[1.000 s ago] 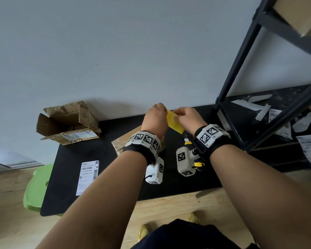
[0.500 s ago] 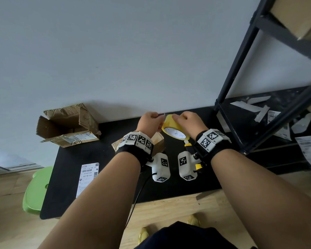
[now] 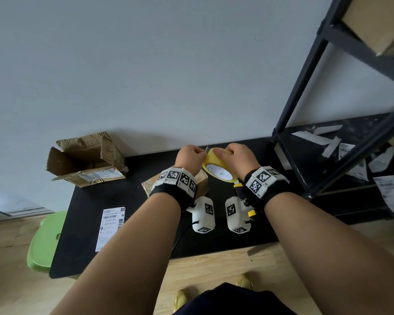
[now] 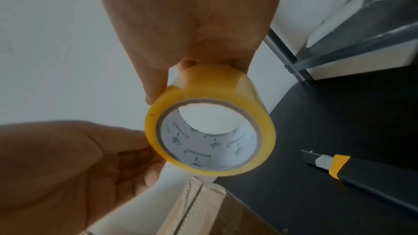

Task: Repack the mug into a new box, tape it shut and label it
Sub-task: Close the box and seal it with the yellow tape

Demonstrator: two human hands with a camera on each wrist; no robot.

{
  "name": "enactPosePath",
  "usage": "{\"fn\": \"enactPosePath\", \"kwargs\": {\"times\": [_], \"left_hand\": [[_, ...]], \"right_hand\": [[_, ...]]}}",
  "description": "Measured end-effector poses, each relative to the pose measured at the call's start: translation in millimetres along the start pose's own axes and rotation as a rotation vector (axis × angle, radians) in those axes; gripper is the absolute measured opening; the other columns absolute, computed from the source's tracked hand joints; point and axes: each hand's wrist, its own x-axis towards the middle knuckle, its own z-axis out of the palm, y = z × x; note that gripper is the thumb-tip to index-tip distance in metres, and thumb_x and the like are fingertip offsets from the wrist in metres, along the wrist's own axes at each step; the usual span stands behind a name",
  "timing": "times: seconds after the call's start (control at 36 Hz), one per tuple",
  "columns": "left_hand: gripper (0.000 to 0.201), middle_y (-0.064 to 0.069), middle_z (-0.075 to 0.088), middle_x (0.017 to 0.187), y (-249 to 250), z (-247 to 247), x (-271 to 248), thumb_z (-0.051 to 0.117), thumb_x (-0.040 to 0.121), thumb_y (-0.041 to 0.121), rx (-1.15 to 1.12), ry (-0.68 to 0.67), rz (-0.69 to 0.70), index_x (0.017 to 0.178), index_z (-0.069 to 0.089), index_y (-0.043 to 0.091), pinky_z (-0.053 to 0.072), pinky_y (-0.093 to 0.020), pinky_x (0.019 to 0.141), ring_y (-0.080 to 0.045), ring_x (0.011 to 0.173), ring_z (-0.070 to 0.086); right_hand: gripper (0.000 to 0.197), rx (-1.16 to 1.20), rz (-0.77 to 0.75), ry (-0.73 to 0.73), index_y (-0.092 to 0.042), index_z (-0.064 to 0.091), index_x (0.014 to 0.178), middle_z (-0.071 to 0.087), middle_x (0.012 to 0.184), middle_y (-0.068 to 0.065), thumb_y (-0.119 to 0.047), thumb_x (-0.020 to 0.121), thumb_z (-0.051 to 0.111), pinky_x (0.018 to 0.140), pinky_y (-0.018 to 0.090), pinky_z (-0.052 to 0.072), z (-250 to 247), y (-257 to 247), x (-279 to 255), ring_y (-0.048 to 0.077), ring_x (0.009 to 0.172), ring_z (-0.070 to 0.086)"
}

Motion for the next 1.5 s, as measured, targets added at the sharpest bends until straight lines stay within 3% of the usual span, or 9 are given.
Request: {"fn": "enactPosePath", "kwargs": {"times": [0.28, 0.44, 0.56, 0.64, 0.81, 1.06, 1.31, 1.42, 1.5], "left_hand": [[0.017, -0.013, 0.055, 0.070, 14, 0, -5, 0.046, 0.085, 0.005, 0.226, -0.130, 0.044, 0.074, 0.058, 0.008, 0.039, -0.031, 0.062, -0.021, 0.065, 0.048], [0.023, -0.013, 0.062, 0.073, 18, -2, -4, 0.048, 0.091, 0.010, 0.221, -0.130, 0.058, 0.070, 0.057, 0.010, 0.050, -0.033, 0.071, -0.024, 0.067, 0.057], [0.019, -0.011, 0.063, 0.078, 18, -1, -2, 0.047, 0.093, 0.011, 0.251, -0.105, 0.040, 0.081, 0.061, 0.007, 0.049, -0.032, 0.070, -0.023, 0.072, 0.058], [0.022, -0.010, 0.061, 0.077, 12, -5, 2, 0.045, 0.093, 0.009, 0.303, -0.078, 0.007, 0.077, 0.060, 0.007, 0.042, -0.028, 0.062, -0.024, 0.072, 0.055], [0.032, -0.010, 0.057, 0.076, 5, -7, 4, 0.046, 0.093, 0.008, 0.343, -0.053, -0.035, 0.062, 0.047, 0.015, 0.041, -0.030, 0.066, -0.024, 0.071, 0.050], [0.021, -0.014, 0.064, 0.086, 8, -15, 6, 0.048, 0.095, 0.011, 0.396, -0.095, 0.008, 0.091, 0.067, 0.001, 0.046, -0.032, 0.070, -0.025, 0.075, 0.056], [0.020, -0.012, 0.063, 0.083, 3, -15, 13, 0.048, 0.095, 0.010, 0.400, -0.086, -0.030, 0.091, 0.066, 0.003, 0.049, -0.034, 0.071, -0.024, 0.076, 0.058], [0.024, -0.018, 0.067, 0.098, -3, -23, 24, 0.046, 0.097, 0.011, 0.439, -0.056, -0.070, 0.102, 0.066, -0.003, 0.042, -0.032, 0.069, -0.031, 0.092, 0.063], [0.026, -0.019, 0.068, 0.102, -9, -32, 33, 0.049, 0.097, 0.014, 0.438, -0.040, -0.080, 0.103, 0.068, -0.004, 0.042, -0.031, 0.070, -0.033, 0.096, 0.063]], "right_hand": [[0.046, -0.134, 0.010, -0.003, -0.007, 0.052, 0.071, 0.052, 0.068, 0.007, -0.049, 0.090, 0.051, 0.058, 0.032, 0.038, -2, 2, -5, 0.023, 0.064, 0.049], [0.035, -0.288, 0.038, -0.076, -0.021, 0.049, 0.075, 0.053, 0.083, 0.004, -0.052, 0.092, 0.051, 0.066, 0.032, 0.042, -9, 13, -13, 0.025, 0.081, 0.055], [0.049, -0.154, 0.097, -0.052, -0.014, 0.047, 0.066, 0.051, 0.066, 0.002, -0.058, 0.087, 0.053, 0.056, 0.030, 0.035, -6, 17, -13, 0.020, 0.063, 0.049], [0.047, -0.086, 0.102, -0.044, -0.015, 0.041, 0.061, 0.043, 0.060, 0.001, -0.051, 0.088, 0.054, 0.056, 0.030, 0.034, -6, 15, -15, 0.019, 0.059, 0.043], [0.027, -0.013, 0.124, -0.074, -0.017, 0.047, 0.063, 0.047, 0.062, -0.001, -0.029, 0.086, 0.053, 0.054, 0.028, 0.032, -3, 13, -18, 0.017, 0.058, 0.043], [0.045, -0.171, 0.215, -0.073, -0.014, 0.038, 0.057, 0.037, 0.055, -0.001, -0.044, 0.083, 0.059, 0.051, 0.027, 0.030, -3, 26, -25, 0.018, 0.050, 0.038], [0.058, -0.258, 0.326, -0.109, -0.012, 0.057, 0.069, 0.060, 0.065, 0.002, -0.069, 0.072, 0.064, 0.056, 0.028, 0.044, -2, 34, -21, 0.020, 0.061, 0.061], [0.055, -0.152, 0.330, -0.110, -0.013, 0.050, 0.062, 0.052, 0.056, 0.001, -0.065, 0.072, 0.062, 0.052, 0.028, 0.040, 1, 21, -18, 0.020, 0.053, 0.053], [0.042, -0.087, 0.296, -0.107, -0.011, 0.047, 0.058, 0.048, 0.056, 0.002, -0.046, 0.080, 0.055, 0.055, 0.031, 0.039, 1, 13, -18, 0.024, 0.059, 0.050]]}}
